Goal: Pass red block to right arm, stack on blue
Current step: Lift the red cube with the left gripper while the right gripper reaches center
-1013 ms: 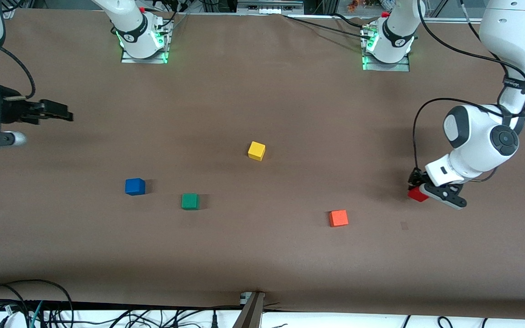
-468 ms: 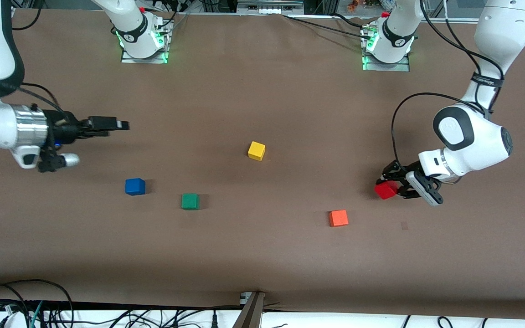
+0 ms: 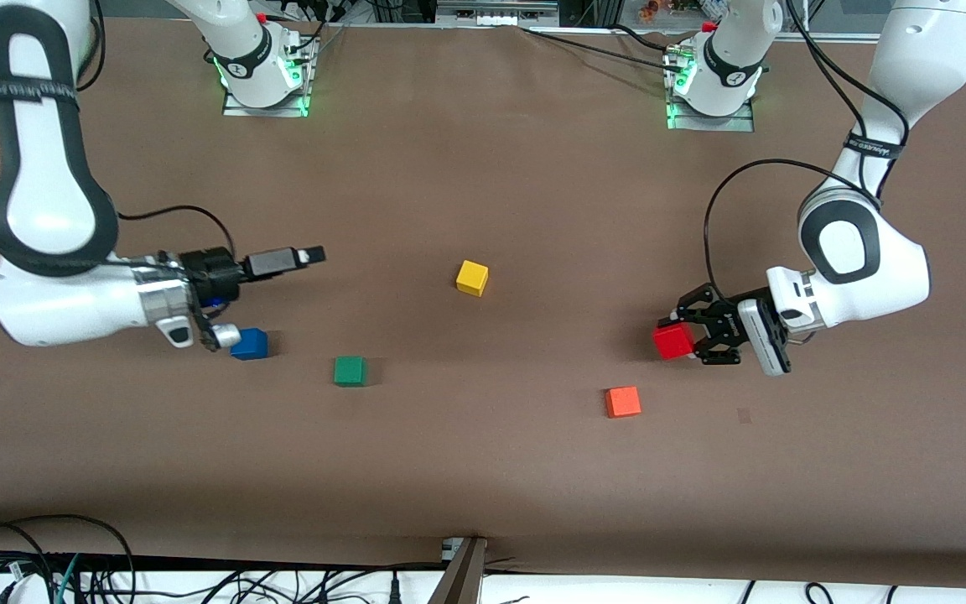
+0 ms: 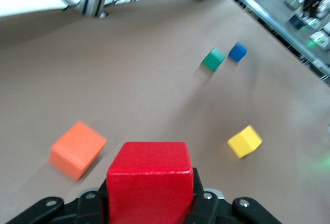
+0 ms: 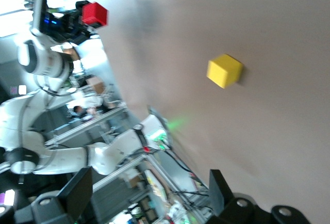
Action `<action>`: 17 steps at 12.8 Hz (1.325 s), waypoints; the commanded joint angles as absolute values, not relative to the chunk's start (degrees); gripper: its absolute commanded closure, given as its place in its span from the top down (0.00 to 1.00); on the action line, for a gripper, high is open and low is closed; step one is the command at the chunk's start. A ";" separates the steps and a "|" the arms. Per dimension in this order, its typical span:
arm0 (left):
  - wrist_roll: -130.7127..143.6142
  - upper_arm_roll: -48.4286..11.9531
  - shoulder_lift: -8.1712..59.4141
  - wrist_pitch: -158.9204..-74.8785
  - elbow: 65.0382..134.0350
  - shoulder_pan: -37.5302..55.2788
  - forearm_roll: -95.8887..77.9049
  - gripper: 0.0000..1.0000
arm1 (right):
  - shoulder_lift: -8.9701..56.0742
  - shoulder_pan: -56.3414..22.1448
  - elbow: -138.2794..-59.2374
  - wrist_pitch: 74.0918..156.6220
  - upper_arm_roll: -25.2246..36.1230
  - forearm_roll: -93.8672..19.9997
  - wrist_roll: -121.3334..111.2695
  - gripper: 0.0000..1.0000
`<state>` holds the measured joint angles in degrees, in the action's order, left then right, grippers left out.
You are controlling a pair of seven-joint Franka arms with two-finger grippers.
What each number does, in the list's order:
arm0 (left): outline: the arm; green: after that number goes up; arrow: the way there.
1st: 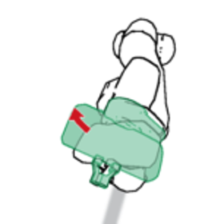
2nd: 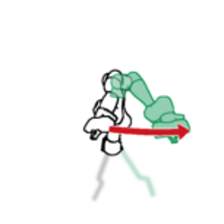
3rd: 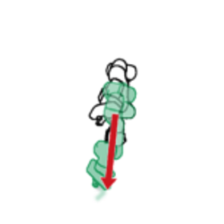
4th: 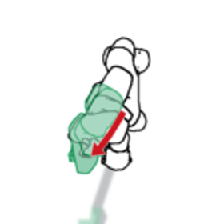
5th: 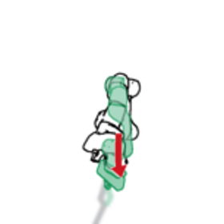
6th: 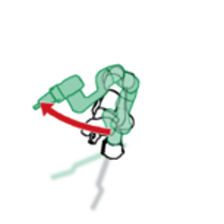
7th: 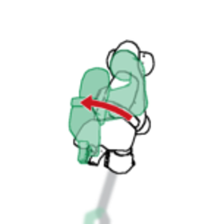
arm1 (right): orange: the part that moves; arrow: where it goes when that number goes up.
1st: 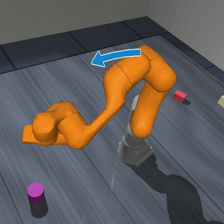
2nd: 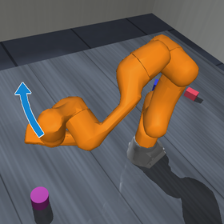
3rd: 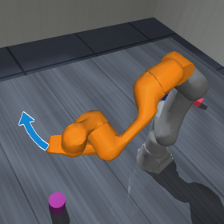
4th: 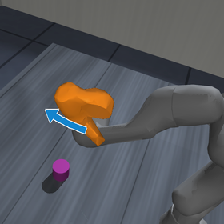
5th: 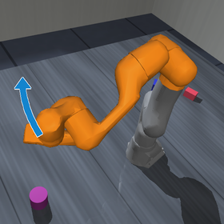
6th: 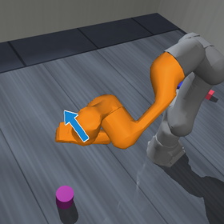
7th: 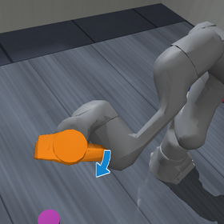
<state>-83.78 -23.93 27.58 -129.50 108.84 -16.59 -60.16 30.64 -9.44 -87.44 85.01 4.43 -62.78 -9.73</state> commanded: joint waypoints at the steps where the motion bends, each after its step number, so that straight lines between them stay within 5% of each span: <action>1: -88.84 -28.81 29.09 -128.58 107.14 -16.96 -64.68 0.03 | 33.30 -12.73 -90.08 91.20 4.39 -72.64 -14.14 1.00; 9: -100.06 -33.66 33.65 -128.93 101.79 -8.71 -71.77 0.00 | 37.35 -23.63 -92.28 105.20 4.39 -92.63 -14.68 1.00; 17: -124.70 -33.58 38.58 -129.29 99.85 -0.54 -97.53 0.00 | 37.79 -25.84 -96.50 105.03 4.39 -102.65 -22.67 1.00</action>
<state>-119.88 -33.62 35.77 -129.37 102.89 -2.24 -93.44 38.45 -25.07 -95.48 105.19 4.05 -100.27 -20.87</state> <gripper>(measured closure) 0.441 0.000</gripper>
